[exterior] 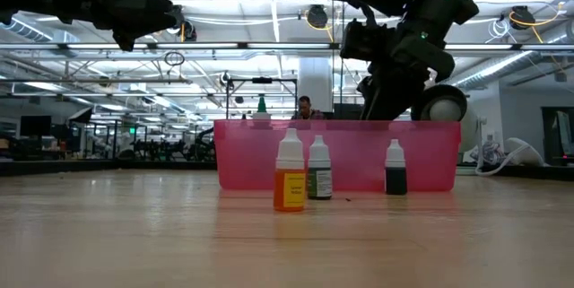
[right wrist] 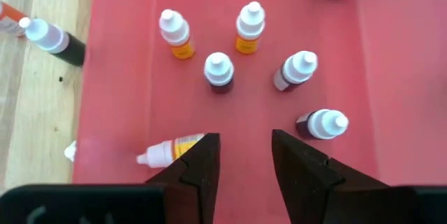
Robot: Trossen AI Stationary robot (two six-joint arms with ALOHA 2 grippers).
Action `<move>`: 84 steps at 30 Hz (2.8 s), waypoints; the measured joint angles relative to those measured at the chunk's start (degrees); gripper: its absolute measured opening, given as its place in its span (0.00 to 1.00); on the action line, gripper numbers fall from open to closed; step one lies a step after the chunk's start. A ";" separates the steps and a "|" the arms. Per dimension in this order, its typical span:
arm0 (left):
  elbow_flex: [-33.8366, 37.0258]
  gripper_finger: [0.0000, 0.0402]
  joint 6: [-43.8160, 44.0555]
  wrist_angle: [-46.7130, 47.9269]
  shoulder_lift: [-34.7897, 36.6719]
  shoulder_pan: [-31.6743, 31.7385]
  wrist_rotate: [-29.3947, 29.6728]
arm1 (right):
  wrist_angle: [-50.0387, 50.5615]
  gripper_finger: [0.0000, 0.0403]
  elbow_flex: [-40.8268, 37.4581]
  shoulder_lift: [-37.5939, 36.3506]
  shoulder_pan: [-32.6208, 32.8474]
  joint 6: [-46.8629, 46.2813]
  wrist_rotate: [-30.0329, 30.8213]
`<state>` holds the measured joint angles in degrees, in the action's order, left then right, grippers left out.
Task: Pick & Place food coloring
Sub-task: Put the small purple food coloring bottle into the red bin
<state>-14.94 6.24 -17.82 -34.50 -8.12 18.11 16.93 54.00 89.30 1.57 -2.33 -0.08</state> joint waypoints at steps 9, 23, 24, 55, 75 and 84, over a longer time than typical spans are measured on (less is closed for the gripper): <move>0.00 0.42 0.00 0.00 0.00 -0.02 0.00 | 0.71 0.30 3.72 -0.02 4.27 0.00 0.02; 0.04 0.42 0.02 0.03 0.00 -0.02 0.00 | 17.41 0.54 18.11 7.99 20.69 -5.76 11.87; 0.04 0.42 0.02 0.04 0.00 -0.02 0.00 | 17.61 0.54 18.14 9.19 20.96 -5.81 11.87; 0.04 0.42 0.02 0.02 0.00 0.00 0.00 | 16.34 0.50 15.91 14.05 20.60 -5.99 8.81; 0.04 0.42 0.02 0.02 0.00 0.00 0.00 | 16.30 0.50 15.91 14.05 21.80 -9.44 4.08; 0.04 0.42 0.02 0.00 0.02 -0.02 0.00 | 15.29 0.50 15.89 14.05 21.93 -9.12 4.68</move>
<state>-14.90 6.26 -17.82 -34.48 -8.14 18.11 32.22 69.89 103.35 23.50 -11.44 4.61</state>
